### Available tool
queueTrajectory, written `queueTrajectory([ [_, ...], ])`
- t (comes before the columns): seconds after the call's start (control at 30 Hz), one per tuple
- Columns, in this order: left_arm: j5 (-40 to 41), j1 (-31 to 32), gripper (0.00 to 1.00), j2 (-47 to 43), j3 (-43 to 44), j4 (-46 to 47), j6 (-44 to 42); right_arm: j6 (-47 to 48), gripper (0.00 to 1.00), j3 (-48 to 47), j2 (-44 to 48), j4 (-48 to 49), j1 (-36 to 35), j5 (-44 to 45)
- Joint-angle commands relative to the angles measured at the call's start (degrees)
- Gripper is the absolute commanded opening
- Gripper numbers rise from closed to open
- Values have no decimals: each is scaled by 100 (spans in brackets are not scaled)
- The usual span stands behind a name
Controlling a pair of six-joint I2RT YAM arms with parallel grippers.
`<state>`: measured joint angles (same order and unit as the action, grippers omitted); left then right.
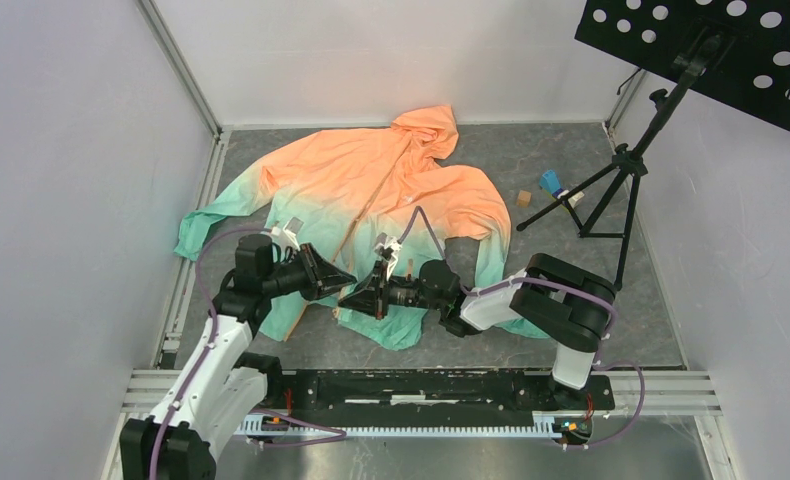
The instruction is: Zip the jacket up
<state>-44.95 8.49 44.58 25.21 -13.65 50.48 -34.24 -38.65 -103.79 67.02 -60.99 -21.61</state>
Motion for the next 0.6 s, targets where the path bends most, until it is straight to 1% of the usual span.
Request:
queueTrajectory([
  [0.0,83,20,32,-89,592,-550,-554,880,0,11,64,1003,-10,-771],
  [0.03,219,23,36,-157,680,-712,-611,1156,0,118,116,1174,-17,-968],
  [0.1,373,12,47,-367,749,-788,-614,1644,0,411,296,1335,-18,-1052],
  [0.17,536,4,64,-542,823,-956,-642,2131,0,444,442,938,-18,-1040],
  [0.23,733,3,76,-688,937,-1249,-719,2514,0,391,471,562,-11,-1067],
  [0.27,877,-5,79,-754,1027,-1461,-774,2622,0,379,479,456,-9,-1103],
  [0.3,1002,-5,84,-793,1160,-1687,-853,2708,0,368,477,404,-1,-1144],
  [0.37,1499,-5,85,-819,1502,-2364,-1032,2759,0,413,513,407,38,-1272],
  [0.43,1918,-5,83,-751,1886,-2971,-1176,2804,0,537,543,627,74,-1513],
  [0.5,2071,-5,81,-582,2179,-3388,-1228,2840,0,611,589,624,69,-1666],
  [0.57,2048,1,78,-245,2394,-3791,-1311,2937,0,681,617,593,69,-1769],
])
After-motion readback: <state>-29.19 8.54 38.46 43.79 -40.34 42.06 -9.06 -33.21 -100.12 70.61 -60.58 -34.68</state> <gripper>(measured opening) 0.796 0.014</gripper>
